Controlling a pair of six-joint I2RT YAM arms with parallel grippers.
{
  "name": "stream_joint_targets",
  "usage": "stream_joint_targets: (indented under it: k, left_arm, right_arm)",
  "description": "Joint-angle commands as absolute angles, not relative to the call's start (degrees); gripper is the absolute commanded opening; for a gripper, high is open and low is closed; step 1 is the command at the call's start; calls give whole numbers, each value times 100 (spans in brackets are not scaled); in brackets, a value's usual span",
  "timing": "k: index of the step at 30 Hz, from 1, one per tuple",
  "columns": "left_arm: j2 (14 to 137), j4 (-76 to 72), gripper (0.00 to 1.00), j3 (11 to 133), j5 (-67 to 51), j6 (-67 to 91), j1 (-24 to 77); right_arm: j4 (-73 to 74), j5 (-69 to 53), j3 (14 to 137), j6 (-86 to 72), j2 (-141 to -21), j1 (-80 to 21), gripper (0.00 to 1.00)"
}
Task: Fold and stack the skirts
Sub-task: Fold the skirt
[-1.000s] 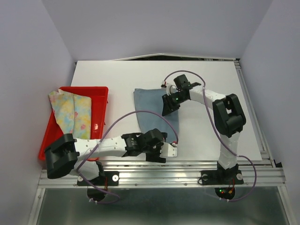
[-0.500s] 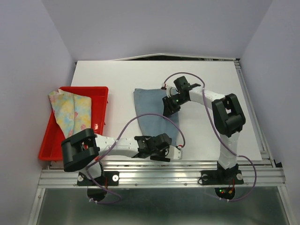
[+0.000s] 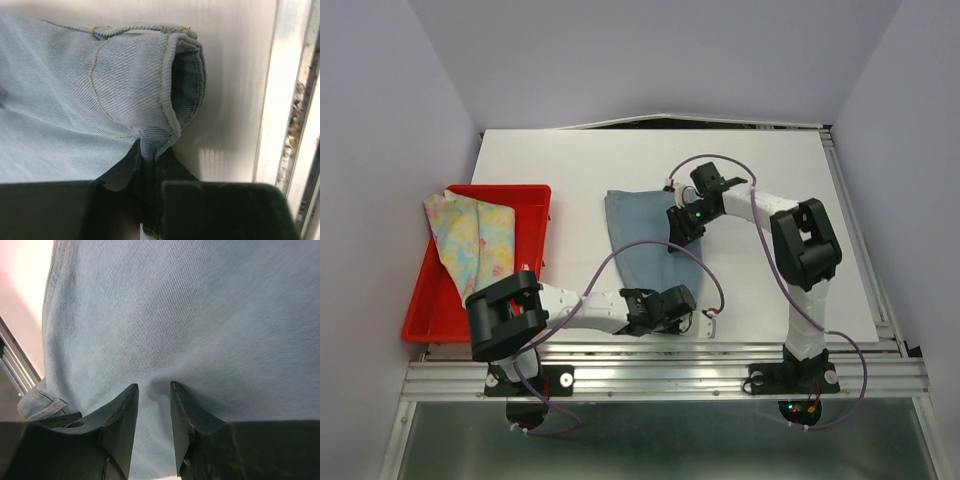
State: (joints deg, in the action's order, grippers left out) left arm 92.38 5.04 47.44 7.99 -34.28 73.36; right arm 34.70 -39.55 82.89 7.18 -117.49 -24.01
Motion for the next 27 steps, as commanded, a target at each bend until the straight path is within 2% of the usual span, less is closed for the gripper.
stream_joint_targets:
  k: [1,2,8,12,14,18,20,27]
  left_arm:
    - [8965,1449,5,5193,204,-3226,7348]
    - [8939,1633,0,5316,54,-3139,7348]
    - [8789,2697,0,6116,-1220,-2830,7348]
    - [8842,3207,0,6538,-1906,-2602,7356]
    - [8868,3374,0,6679,-2222,-2558,7356]
    - [8912,3813,0,7144,-2583,-2645,7225]
    - [9000,4086,0,7496,-2707,-2759,7041]
    - [9290,4333,0,8296,-1961,-3260,6452]
  right_arm:
    - [3463,-3815,9032,712,-11716,-2233,38]
    - [3454,-3710,9192,695,-11742,-2137,39]
    - [3515,-3499,10369,755,-12286,-1960,47]
    - [3551,-3463,10696,844,-12699,-1960,55]
    - [3542,-3533,10723,879,-12849,-1960,56]
    - [3595,-3542,10618,1046,-13157,-1960,54]
    - [3542,-3586,10433,1081,-13245,-1960,49]
    - [3507,-4139,9897,1169,-13096,-1960,33]
